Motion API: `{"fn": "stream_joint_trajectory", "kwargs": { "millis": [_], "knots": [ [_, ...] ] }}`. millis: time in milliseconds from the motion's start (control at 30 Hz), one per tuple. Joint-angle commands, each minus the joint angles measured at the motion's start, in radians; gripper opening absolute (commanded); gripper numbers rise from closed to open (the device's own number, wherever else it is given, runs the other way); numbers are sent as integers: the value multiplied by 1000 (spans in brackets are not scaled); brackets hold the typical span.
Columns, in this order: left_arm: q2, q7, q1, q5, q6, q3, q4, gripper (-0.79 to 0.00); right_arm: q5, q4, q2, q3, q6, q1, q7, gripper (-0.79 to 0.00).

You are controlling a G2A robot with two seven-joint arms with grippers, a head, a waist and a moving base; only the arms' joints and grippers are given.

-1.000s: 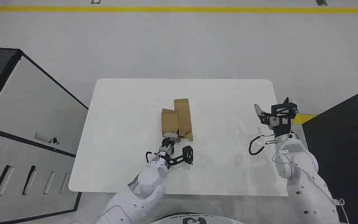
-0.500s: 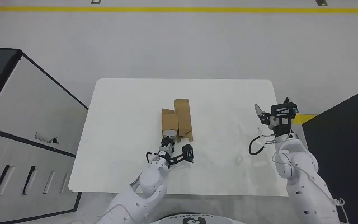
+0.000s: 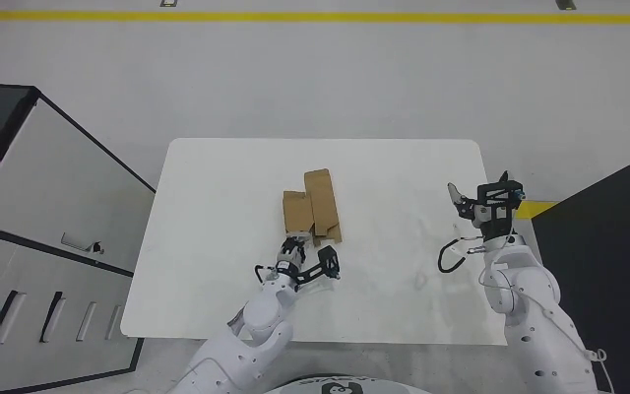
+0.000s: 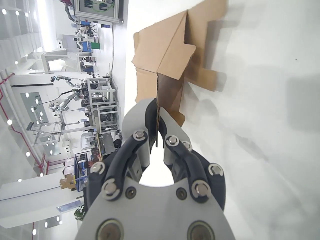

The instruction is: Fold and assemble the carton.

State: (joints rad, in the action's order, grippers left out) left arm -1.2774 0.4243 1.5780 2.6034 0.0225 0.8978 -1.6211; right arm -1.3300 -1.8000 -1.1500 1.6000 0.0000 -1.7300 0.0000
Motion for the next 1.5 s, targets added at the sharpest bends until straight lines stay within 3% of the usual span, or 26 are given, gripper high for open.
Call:
{"fn": "stream_joint_trajectory", "kwargs": {
  "millis": [0,233,467,733,1133,1467],
  "knots": [
    [4,-9,13,17,6,14,-29,-785,0,0,0,0,0,0,0,0],
    [25,-101,68,83,5,77,-166,-785,0,0,0,0,0,0,0,0],
    [51,-232,123,134,-82,147,-309,-785,0,0,0,0,0,0,0,0],
    [72,-374,175,184,-116,200,-435,-785,0,0,0,0,0,0,0,0],
    [74,-408,174,176,-110,200,-439,-785,0,0,0,0,0,0,0,0],
    [92,-734,149,-29,18,313,-373,-785,0,0,0,0,0,0,0,0]
  ]
}}
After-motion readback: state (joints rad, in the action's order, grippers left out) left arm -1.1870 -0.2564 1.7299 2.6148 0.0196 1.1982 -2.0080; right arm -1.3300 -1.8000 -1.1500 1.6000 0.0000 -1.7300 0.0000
